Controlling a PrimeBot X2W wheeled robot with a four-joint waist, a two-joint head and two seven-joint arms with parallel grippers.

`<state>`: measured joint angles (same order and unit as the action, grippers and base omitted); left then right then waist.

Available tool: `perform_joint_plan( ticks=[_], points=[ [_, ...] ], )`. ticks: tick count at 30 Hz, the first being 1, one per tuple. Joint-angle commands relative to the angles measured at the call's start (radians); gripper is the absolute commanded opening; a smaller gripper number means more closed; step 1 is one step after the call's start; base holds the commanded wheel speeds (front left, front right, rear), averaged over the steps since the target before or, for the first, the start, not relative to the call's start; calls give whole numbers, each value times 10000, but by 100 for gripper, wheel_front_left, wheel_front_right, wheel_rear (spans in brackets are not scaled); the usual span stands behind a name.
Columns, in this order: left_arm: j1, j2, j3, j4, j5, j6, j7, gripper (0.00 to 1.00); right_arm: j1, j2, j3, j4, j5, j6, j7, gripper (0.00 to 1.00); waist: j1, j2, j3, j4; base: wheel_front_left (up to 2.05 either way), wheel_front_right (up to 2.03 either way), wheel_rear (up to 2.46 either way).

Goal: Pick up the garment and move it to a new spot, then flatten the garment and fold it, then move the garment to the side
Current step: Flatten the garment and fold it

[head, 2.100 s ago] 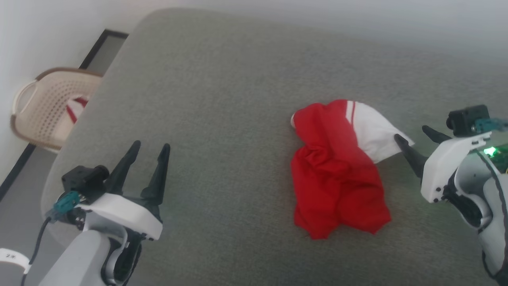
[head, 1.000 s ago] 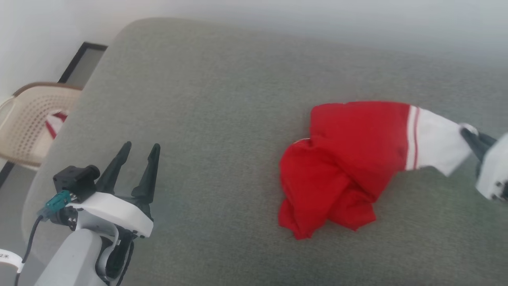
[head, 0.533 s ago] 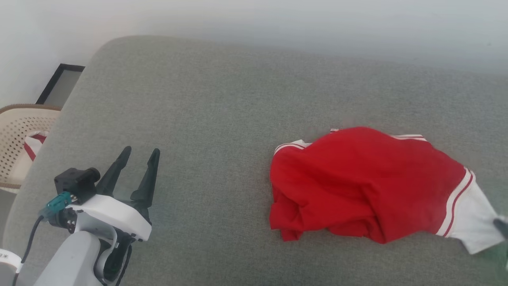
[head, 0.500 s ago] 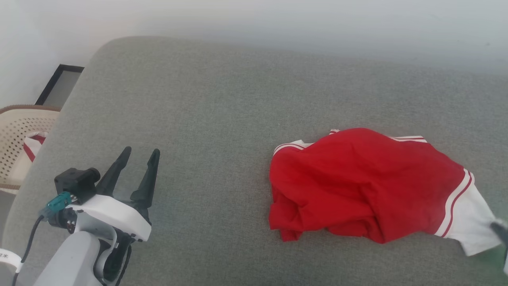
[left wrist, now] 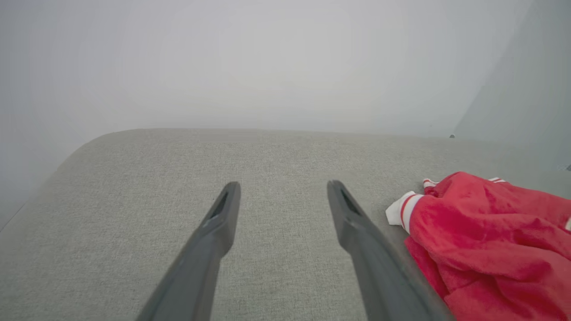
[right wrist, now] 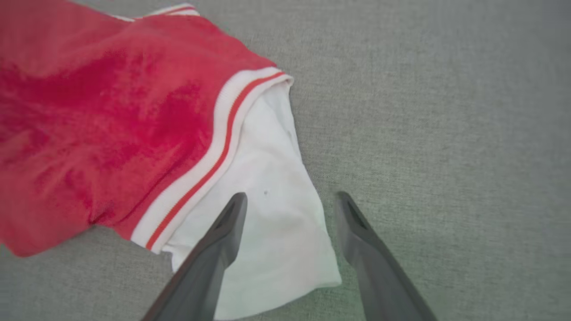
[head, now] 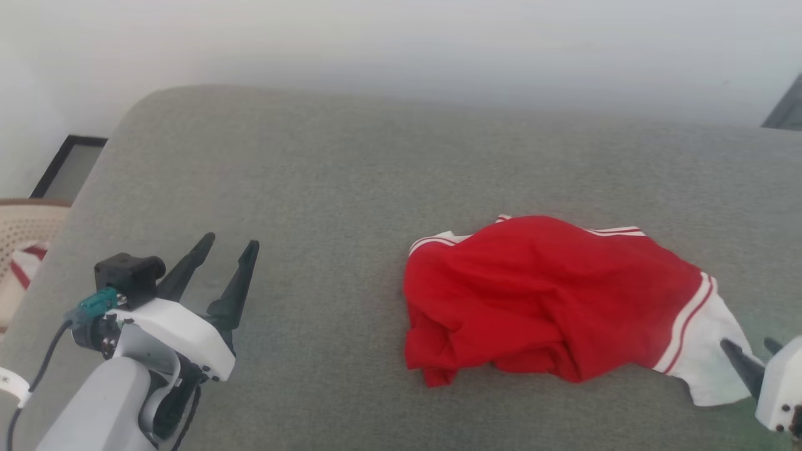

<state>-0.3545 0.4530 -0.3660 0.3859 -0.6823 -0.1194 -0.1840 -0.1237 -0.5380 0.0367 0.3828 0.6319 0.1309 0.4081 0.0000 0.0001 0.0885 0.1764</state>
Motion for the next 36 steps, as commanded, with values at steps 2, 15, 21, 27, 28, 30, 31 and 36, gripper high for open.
perform_joint_plan(
  ticks=[2, 15, 21, 27, 28, 30, 31, 36],
  points=[
    [-165, 151, -90, -120, -175, -56, 281, 100, -23, 88, 7, -336, -88, -3, -340, 100, 0, -1, -210, -300, 0, 0, 0],
    [-1716, 688, -1111, -219, -1496, -116, 2968, 100, -117, 1408, -1041, -2084, -2342, -2, -3718, 100, 0, -1, -340, -1860, 0, 0, 0],
    [-2854, 899, -1832, 461, -2366, -119, 4463, 100, -482, 2533, -1516, -2522, -3663, -3, -5316, 100, 0, -1, 37, -2789, 0, 0, 0],
    [-3768, 936, -2583, 1425, -2893, -121, 5795, 100, -674, 3365, -1725, -2591, -4358, -5, -6224, 100, 0, -1, 507, -3554, 0, 0, 0],
    [-3895, 921, -2689, 1593, -2943, -121, 6003, 100, -672, 3447, -1731, -2570, -4458, -5, -6259, 100, 0, -1, 586, -3656, 0, 0, 0],
    [-4152, 874, -2917, 1847, -3084, -121, 6308, 100, -691, 3626, -1757, -2561, -4550, -5, -6338, 100, 0, -1, 745, -3835, 0, 0, 0],
    [-4229, 848, -2987, 2060, -3195, -120, 6523, 100, -679, 3685, -1790, -2562, -4592, -5, -6372, 100, 0, -1, 812, -3911, 0, 0, 0],
    [-4673, 625, -3413, 2822, -3525, -119, 7431, 100, -797, 3936, -1787, -2421, -4634, -5, -6476, 100, 0, -1, 1146, -4208, 0, 0, 0]
  ],
)
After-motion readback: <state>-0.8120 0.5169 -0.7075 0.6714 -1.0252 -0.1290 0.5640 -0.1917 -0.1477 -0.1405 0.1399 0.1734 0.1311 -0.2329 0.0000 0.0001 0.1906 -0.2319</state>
